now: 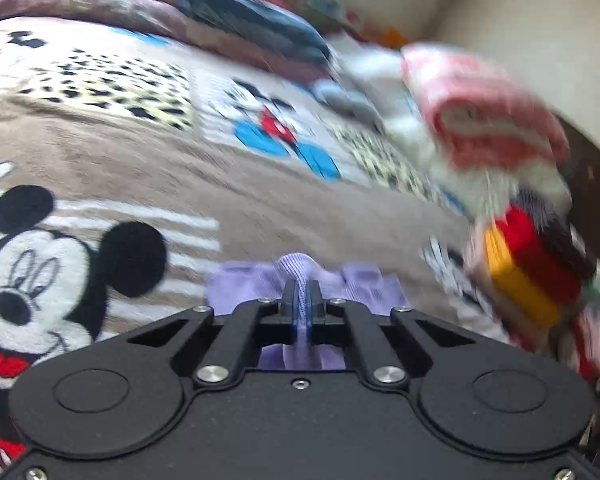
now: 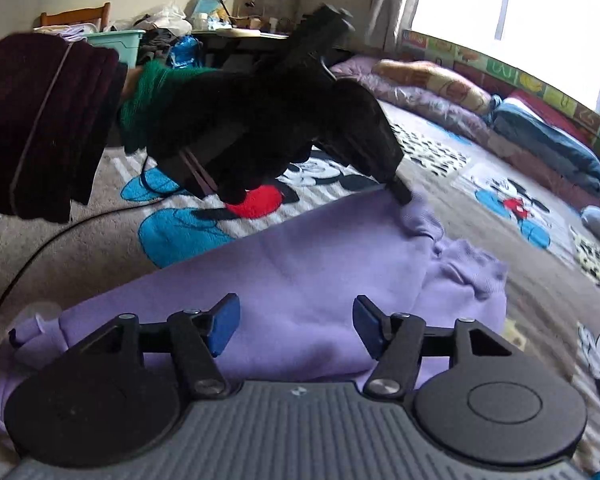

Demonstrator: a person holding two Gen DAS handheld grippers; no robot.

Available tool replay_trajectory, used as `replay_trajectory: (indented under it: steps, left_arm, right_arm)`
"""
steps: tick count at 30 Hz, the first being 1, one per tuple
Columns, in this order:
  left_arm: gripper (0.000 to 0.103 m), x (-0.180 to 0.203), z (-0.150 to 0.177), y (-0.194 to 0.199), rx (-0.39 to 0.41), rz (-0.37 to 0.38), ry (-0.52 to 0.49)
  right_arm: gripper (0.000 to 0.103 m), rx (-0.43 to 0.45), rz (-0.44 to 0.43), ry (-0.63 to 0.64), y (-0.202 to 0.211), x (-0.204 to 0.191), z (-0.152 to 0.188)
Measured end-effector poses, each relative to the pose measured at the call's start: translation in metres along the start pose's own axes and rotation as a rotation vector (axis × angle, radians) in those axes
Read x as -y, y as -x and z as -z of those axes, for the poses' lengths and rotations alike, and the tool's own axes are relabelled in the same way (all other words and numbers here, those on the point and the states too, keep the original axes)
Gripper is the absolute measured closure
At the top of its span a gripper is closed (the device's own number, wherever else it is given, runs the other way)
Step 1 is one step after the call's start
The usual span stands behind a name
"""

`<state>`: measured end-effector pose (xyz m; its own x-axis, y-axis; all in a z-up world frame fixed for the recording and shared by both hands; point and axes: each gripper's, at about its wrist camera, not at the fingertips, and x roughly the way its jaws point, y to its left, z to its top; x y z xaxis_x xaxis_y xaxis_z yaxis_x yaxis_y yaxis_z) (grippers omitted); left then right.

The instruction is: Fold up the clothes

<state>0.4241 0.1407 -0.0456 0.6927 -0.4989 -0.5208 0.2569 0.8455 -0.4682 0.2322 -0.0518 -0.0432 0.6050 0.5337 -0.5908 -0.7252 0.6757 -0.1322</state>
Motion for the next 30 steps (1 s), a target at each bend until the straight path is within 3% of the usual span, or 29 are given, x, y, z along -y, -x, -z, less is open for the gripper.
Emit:
replay_trajectory:
  steps: [8,14,17,22,25,30]
  left_arm:
    - [0.099,-0.004,0.010,-0.018,-0.078,-0.118,-0.030]
    - [0.096,0.023,0.023,0.061,0.035,-0.118,-0.163]
    - [0.096,0.046,0.061,0.118,0.060,-0.095,-0.252]
    - [0.096,0.085,0.150,0.191,0.020,-0.043,-0.328]
    - [0.096,0.104,0.192,0.196,-0.018,-0.051,-0.358]
    - [0.097,0.103,0.231,0.164,-0.054,-0.112,-0.359]
  right_arm:
    - [0.026,-0.105,-0.014,-0.104,-0.023,0.017,0.007]
    - [0.029,-0.055,0.006,-0.119,0.001,0.014,-0.001]
    - [0.039,-0.044,-0.020,-0.128,0.006,0.016,-0.003]
    - [0.061,-0.027,-0.063,-0.142,0.015,0.018,-0.007]
    - [0.061,-0.084,-0.049,-0.147,0.000,0.020,-0.008]
    - [0.060,-0.128,-0.065,-0.277,-0.022,0.037,0.001]
